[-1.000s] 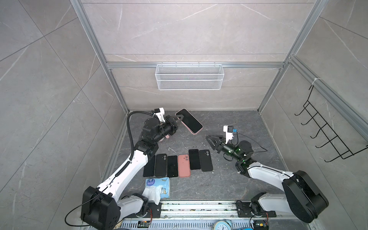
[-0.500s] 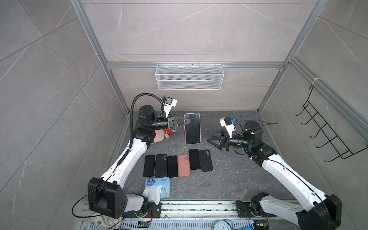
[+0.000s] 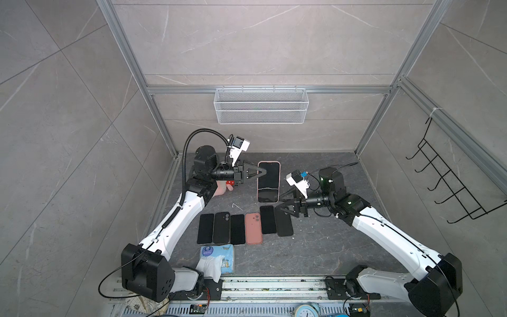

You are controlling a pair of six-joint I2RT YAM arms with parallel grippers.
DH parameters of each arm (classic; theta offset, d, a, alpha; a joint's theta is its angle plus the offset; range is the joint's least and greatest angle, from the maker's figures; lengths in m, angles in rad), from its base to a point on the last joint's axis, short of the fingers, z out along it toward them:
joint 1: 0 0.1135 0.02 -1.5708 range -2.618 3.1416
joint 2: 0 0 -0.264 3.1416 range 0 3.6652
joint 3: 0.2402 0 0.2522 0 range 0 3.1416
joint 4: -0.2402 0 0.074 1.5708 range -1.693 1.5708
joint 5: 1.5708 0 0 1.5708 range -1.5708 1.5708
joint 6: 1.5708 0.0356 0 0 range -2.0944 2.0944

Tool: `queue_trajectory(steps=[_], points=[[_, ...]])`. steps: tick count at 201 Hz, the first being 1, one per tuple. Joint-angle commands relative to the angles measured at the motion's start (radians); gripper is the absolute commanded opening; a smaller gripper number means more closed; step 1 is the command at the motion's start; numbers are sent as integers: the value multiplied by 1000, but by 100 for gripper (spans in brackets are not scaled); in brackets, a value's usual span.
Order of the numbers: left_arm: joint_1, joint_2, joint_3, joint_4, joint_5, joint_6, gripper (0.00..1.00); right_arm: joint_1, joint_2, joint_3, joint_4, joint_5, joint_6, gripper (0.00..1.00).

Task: Take the phone out of the phone case
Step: Remove the phone case from the phone.

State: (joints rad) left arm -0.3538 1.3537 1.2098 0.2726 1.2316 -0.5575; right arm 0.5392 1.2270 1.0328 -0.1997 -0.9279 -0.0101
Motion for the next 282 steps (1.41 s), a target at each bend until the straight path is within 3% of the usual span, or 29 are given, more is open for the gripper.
queue_trajectory(steps=[1,43,109,125,157,178,228,282], points=[[-7,-33,14,73,25,21,0,7,17,45,-17,-5,-36,54],[-14,-29,11,78,26,19,0,6,25,37,30,-4,-21,48],[-17,-24,0,106,18,-2,0,7,44,40,52,-21,-22,12],[-17,-18,4,108,19,-13,0,8,41,34,64,-27,-29,7],[-18,12,20,119,19,-54,0,33,8,-1,63,-23,-181,0],[-36,52,39,137,27,-98,0,49,1,9,44,-6,-309,0],[-110,136,59,103,29,-119,0,50,63,142,-13,49,-468,0],[-141,166,31,192,39,-192,0,50,28,65,157,99,-407,0]])
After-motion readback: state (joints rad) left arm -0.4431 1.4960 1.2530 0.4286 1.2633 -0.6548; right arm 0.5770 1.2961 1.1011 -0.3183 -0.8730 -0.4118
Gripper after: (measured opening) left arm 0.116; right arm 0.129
